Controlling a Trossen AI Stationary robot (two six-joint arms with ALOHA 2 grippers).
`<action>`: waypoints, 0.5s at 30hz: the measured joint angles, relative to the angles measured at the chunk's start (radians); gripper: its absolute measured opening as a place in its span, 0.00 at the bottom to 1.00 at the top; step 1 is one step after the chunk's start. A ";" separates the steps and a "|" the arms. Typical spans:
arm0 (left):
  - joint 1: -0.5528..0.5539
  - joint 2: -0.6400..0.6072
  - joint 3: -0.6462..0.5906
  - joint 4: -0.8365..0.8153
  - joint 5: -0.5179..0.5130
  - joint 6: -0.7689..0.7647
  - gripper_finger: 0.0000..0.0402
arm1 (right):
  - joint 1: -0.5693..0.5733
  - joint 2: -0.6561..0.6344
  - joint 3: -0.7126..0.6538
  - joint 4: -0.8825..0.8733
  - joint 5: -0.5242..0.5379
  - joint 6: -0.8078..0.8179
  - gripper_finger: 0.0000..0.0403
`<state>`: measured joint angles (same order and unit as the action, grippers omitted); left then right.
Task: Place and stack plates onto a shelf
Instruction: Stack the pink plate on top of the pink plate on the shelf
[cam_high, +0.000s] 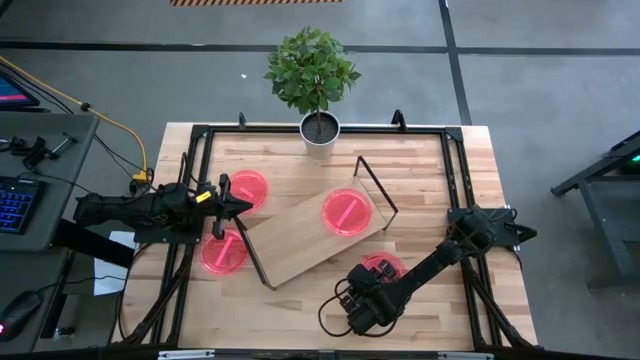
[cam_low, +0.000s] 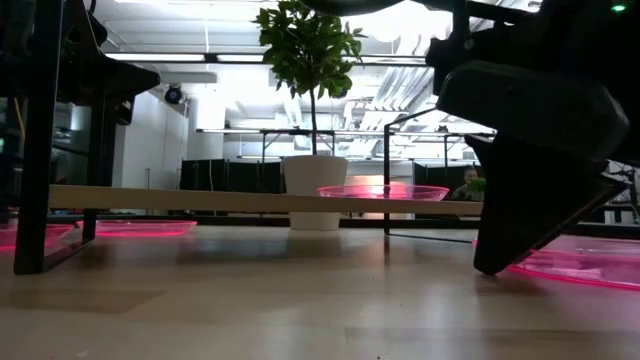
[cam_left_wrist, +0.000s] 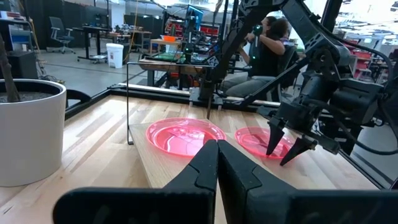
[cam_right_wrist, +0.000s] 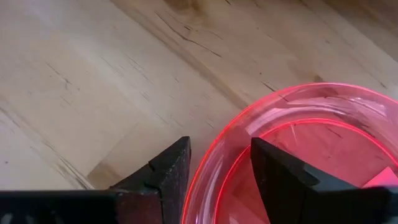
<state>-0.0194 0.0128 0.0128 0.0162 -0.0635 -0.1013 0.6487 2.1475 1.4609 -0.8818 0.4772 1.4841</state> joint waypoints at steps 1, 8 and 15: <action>0.000 0.000 0.000 0.000 0.000 0.000 0.00 | 0.000 0.000 0.000 -0.004 0.000 0.002 0.41; 0.000 0.000 0.000 0.000 0.000 0.000 0.00 | -0.001 0.005 0.027 -0.083 -0.024 0.003 0.30; 0.000 0.000 0.000 0.000 0.000 0.000 0.00 | -0.001 0.006 0.026 -0.147 -0.046 0.001 0.03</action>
<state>-0.0194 0.0129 0.0128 0.0165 -0.0635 -0.1014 0.6479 2.1531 1.4872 -1.0292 0.4316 1.4849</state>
